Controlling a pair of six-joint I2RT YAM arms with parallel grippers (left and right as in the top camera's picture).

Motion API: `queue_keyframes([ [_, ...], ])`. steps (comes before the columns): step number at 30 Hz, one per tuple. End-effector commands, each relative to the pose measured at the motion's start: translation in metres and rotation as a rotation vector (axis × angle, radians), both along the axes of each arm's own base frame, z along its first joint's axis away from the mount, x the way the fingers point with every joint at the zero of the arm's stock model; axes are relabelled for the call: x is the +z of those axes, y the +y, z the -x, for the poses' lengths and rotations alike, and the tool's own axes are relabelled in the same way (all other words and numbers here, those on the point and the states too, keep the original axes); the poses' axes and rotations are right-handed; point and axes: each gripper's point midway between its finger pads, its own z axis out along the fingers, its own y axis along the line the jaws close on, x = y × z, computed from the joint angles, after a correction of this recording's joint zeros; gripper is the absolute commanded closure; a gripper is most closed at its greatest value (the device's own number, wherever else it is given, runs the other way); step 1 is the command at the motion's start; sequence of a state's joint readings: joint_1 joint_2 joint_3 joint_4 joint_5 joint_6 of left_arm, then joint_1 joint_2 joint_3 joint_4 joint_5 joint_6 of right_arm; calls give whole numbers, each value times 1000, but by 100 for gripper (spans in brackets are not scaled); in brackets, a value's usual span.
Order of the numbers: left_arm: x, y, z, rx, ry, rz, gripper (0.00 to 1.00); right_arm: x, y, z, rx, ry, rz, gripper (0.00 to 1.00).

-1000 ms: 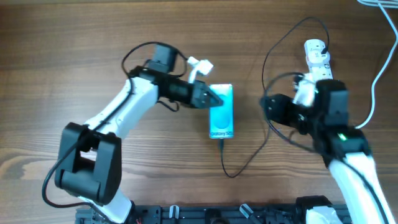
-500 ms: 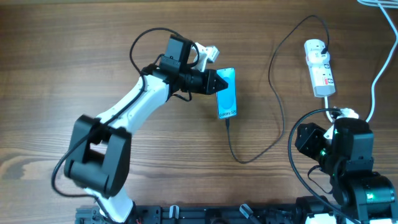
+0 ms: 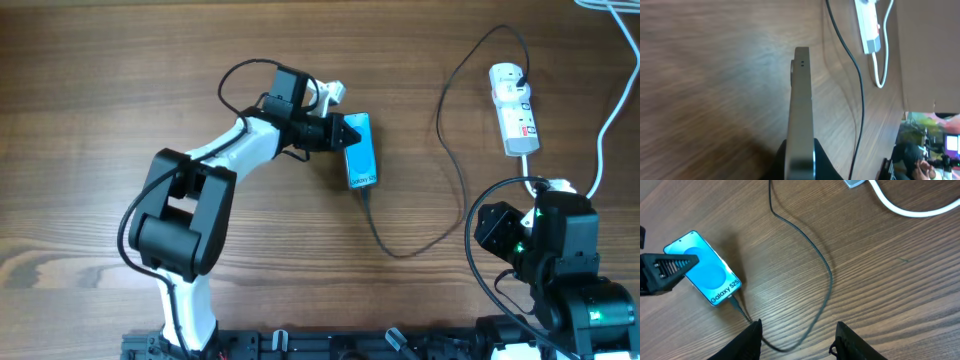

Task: Plug charger to phone and switch on socket
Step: 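Lower the phone flat onto the table with the left gripper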

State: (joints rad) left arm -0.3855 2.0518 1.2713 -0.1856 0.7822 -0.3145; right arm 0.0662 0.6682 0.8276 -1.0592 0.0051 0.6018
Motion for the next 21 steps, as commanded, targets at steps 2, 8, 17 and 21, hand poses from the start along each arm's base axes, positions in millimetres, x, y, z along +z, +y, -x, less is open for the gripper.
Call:
queue_keyframes([
  [2, -4, 10, -12, 4, 27, 64, 96, 4, -4, 0, -25, -4, 9, 52],
  [8, -19, 6, -8, -51, 68, 160, 96, 4, -4, 0, -25, -5, 10, 52],
  [17, -24, -1, -32, -102, 66, 266, 96, 4, -4, 0, -25, -5, 9, 52],
  [21, -36, 5, -44, -85, 101, 273, 95, 4, -4, 0, -26, -4, 9, 52],
])
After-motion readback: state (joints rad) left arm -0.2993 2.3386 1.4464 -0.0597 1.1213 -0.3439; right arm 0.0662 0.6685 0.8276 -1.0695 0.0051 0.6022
